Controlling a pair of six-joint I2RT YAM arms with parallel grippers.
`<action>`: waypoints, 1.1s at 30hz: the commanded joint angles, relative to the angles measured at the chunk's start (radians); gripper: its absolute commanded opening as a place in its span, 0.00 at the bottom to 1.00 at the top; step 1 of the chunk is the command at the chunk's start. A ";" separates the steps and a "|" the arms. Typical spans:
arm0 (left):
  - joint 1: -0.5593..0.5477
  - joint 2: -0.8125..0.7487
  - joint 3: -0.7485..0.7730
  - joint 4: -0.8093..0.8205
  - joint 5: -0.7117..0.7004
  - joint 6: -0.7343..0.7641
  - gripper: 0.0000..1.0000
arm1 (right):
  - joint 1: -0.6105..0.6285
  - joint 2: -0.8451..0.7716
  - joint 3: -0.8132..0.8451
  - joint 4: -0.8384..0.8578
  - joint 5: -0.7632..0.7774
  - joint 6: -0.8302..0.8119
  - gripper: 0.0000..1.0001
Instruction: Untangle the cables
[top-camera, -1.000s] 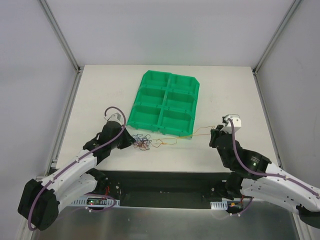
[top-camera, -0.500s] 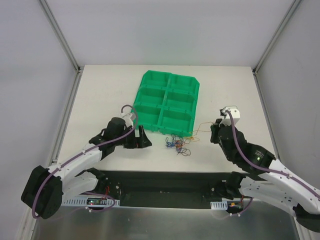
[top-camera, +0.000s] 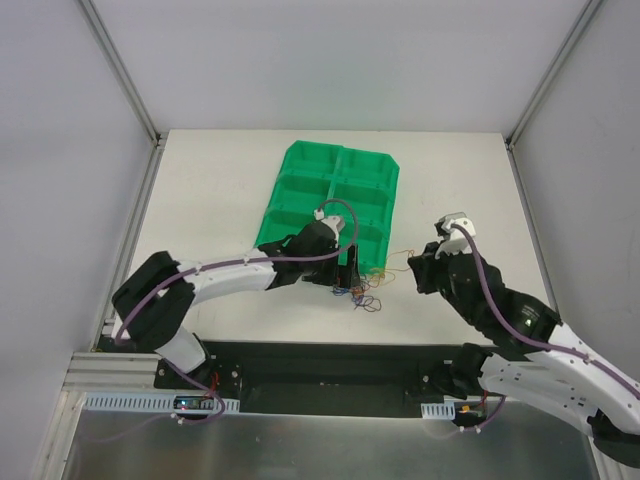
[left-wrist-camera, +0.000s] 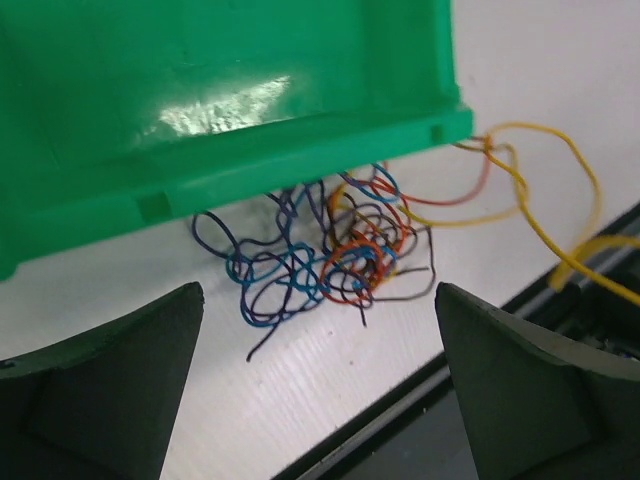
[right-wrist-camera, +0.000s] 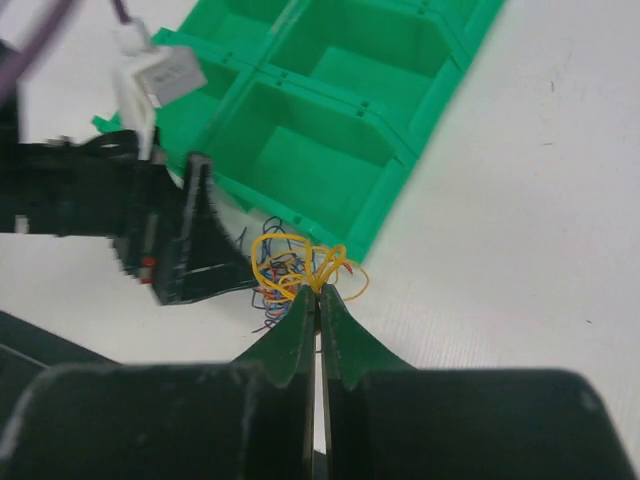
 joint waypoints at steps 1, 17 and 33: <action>-0.005 0.131 0.095 -0.076 -0.104 -0.105 0.99 | -0.002 -0.062 0.069 0.032 -0.112 -0.030 0.01; -0.012 0.139 -0.081 -0.122 -0.295 -0.120 0.69 | -0.002 -0.099 0.320 0.035 -0.154 -0.140 0.01; 0.238 -0.431 -0.445 -0.104 -0.360 -0.005 0.00 | -0.002 0.024 0.461 0.081 0.017 -0.263 0.01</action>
